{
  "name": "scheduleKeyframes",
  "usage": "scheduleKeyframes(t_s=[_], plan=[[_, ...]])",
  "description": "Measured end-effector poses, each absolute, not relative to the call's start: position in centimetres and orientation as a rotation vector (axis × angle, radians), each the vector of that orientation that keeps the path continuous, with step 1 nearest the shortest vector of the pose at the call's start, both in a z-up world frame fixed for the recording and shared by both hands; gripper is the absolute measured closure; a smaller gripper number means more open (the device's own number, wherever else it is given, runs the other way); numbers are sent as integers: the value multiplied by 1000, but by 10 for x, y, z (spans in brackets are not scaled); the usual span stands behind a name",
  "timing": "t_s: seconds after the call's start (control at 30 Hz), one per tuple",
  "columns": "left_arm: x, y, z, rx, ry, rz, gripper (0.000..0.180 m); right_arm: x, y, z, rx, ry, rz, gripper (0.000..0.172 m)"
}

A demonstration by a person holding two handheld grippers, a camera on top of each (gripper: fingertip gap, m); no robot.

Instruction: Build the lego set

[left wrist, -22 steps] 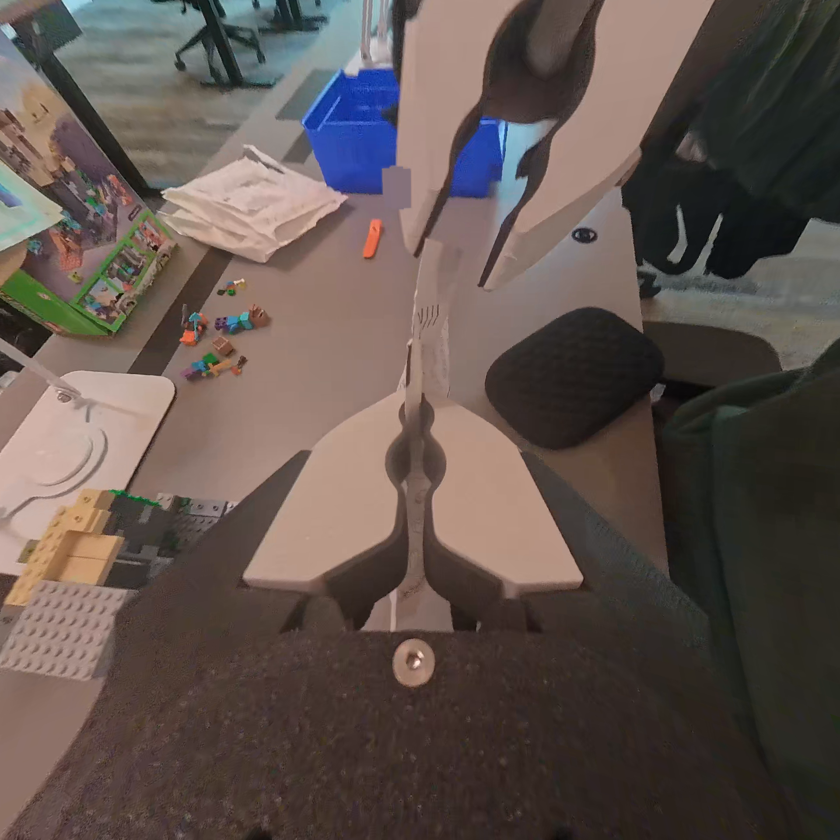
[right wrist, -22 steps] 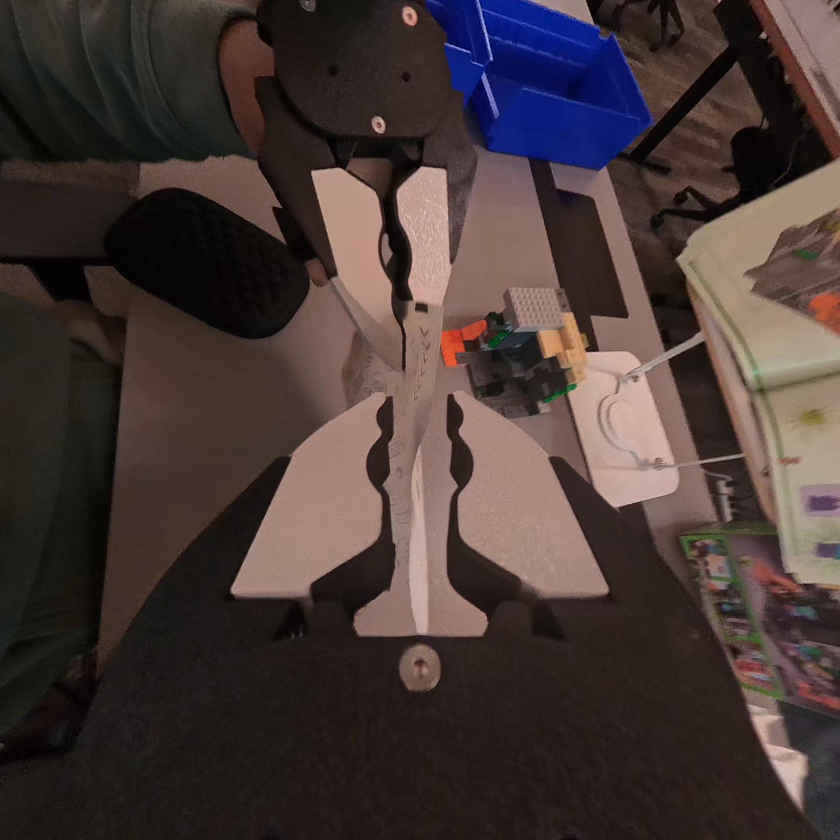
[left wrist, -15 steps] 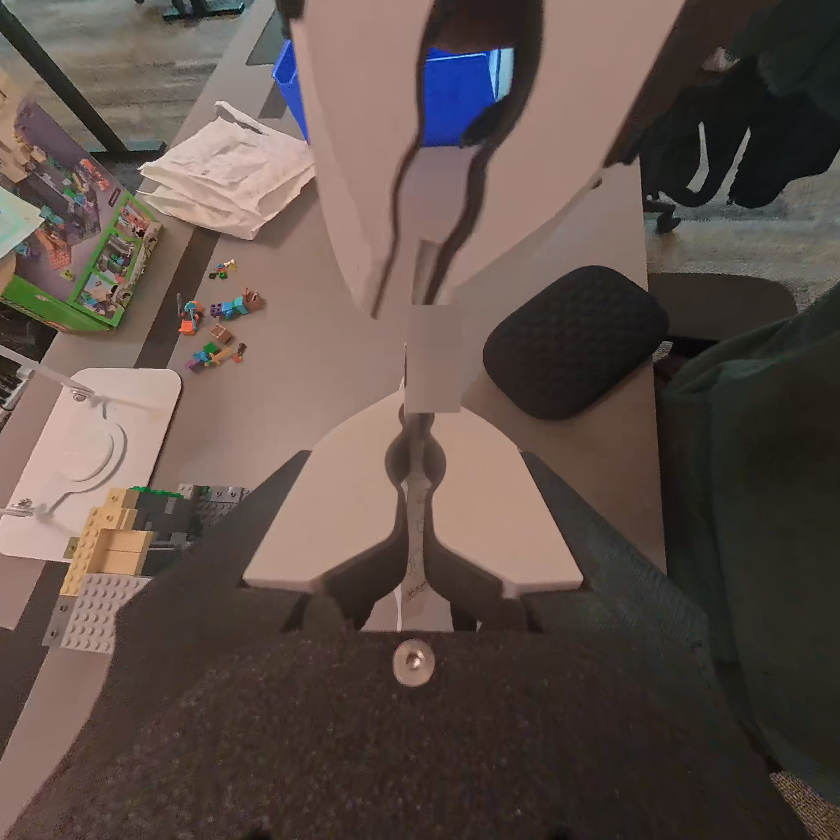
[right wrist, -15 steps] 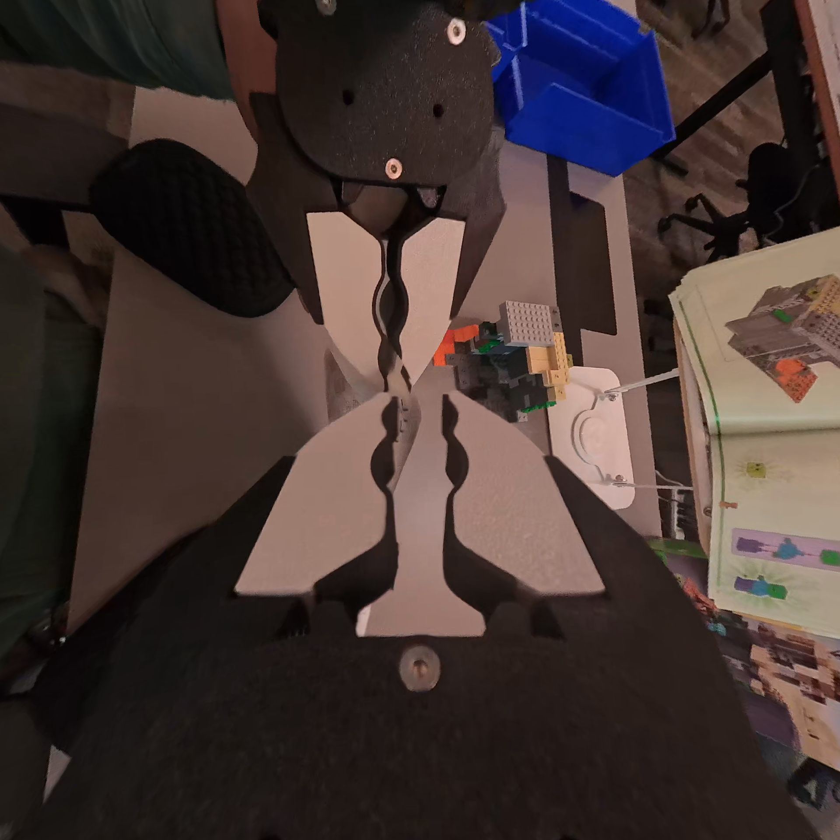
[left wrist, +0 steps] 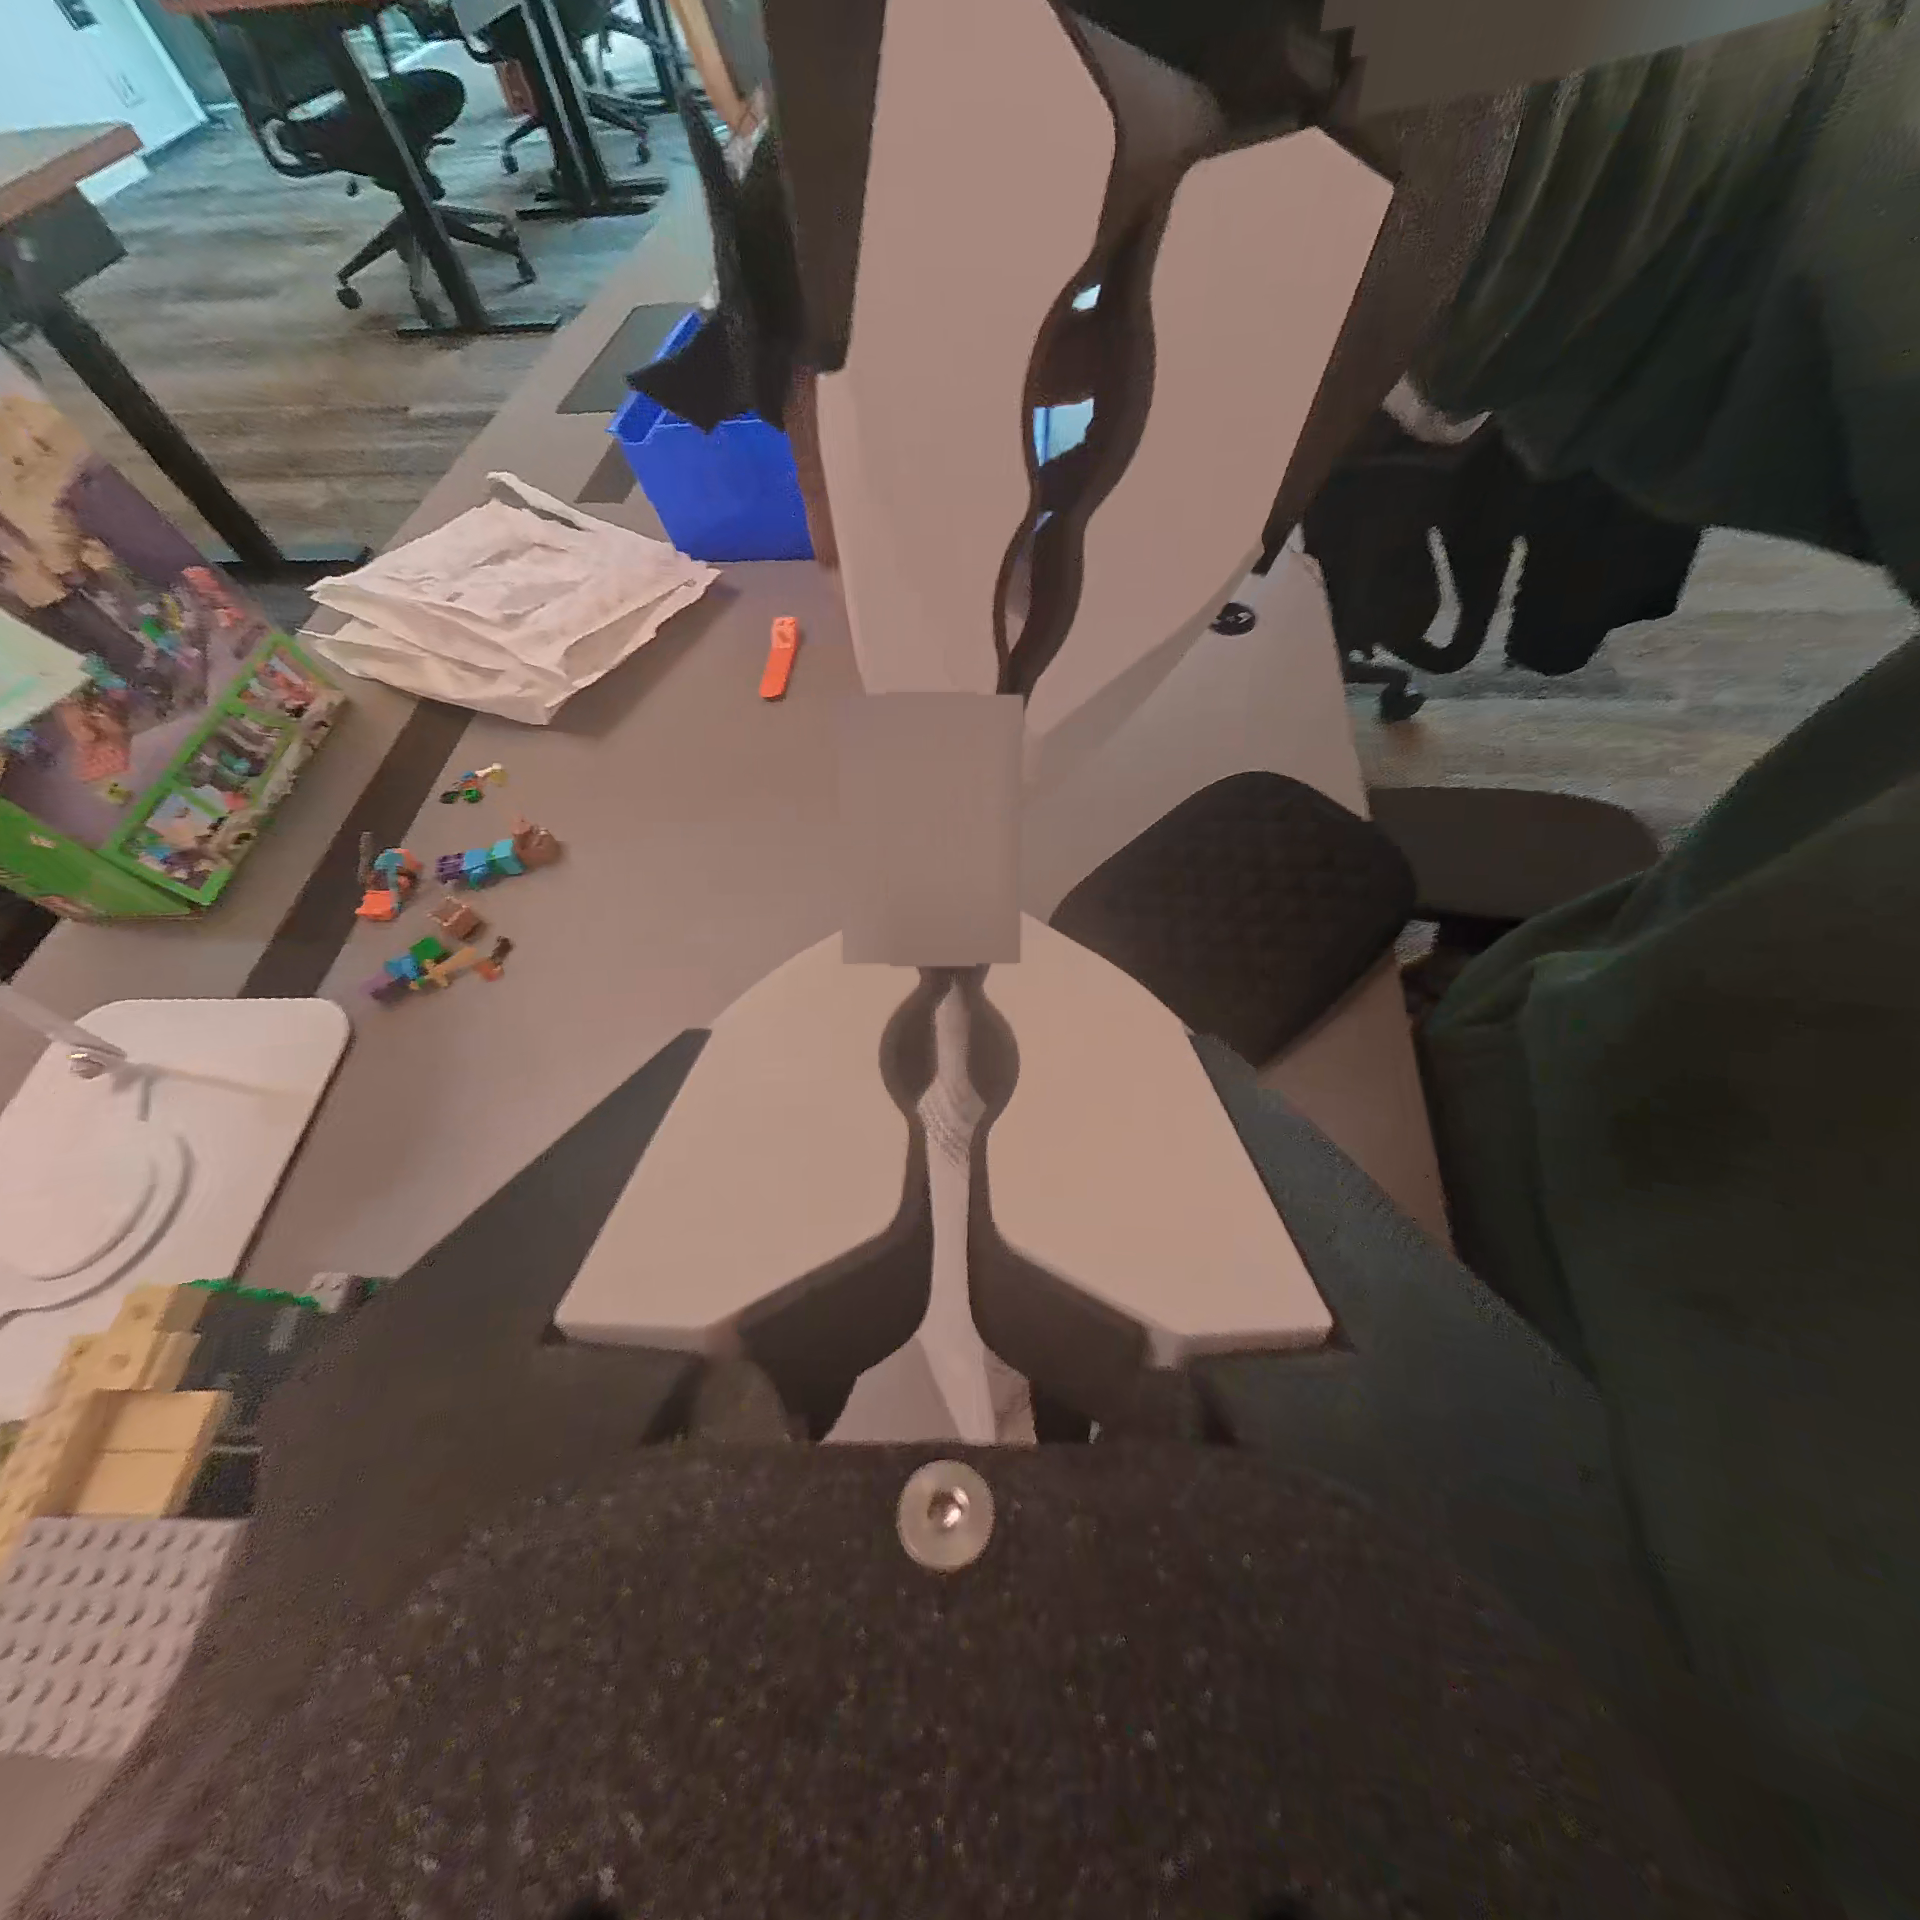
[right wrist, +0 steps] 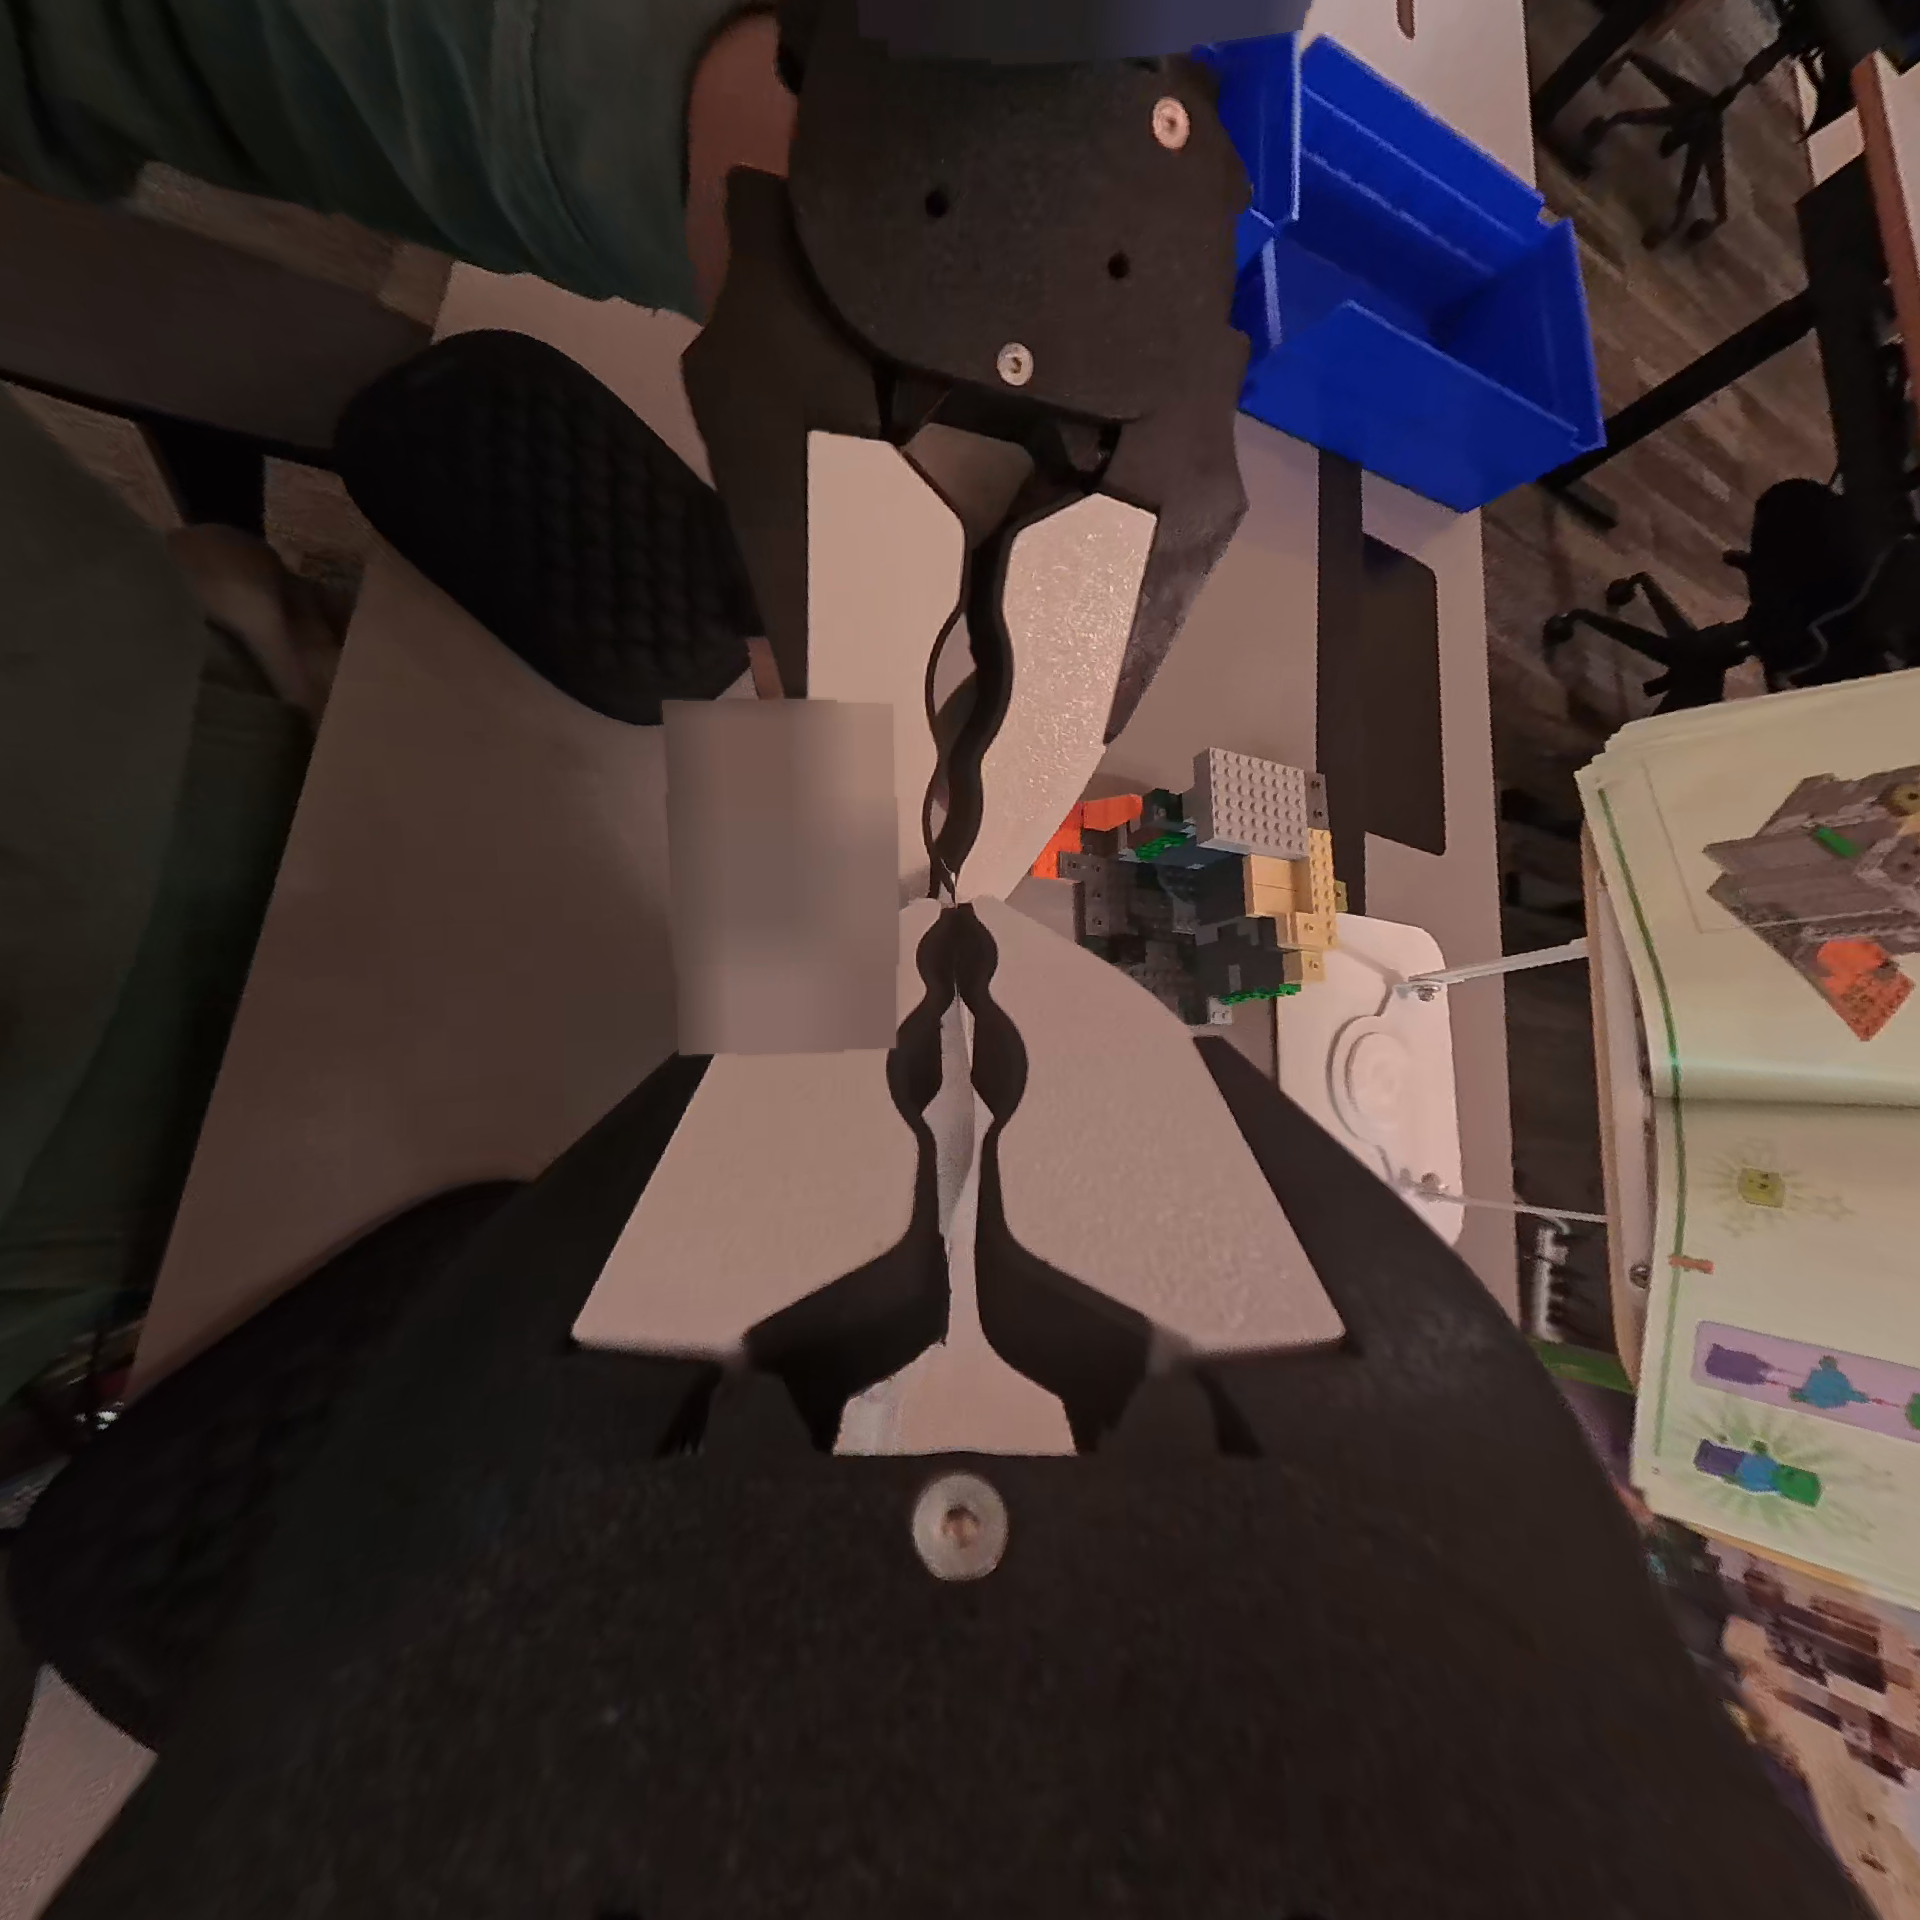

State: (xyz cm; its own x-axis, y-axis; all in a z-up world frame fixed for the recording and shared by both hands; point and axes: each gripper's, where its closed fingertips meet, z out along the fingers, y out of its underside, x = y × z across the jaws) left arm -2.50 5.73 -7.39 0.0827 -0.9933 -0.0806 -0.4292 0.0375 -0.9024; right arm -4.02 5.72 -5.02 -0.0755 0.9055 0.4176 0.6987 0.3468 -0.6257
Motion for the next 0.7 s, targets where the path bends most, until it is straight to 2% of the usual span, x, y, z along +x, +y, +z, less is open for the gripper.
scheduleKeyframes(t_s=[0.03, 0.3, 0.7], plan=[[-25, 57, -73, -1527, 1464, -883, 180, -40, 56, -50, -1384, -1844, 326, 172], [-31, 44, -63, -1543, 1489, -1112, 180, -42, 45, -42, -1035, -1889, 120, 172], [-36, 7, -68, -1550, 1634, -1286, 179, -41, 8, -52, -772, -1938, -47, 172]])
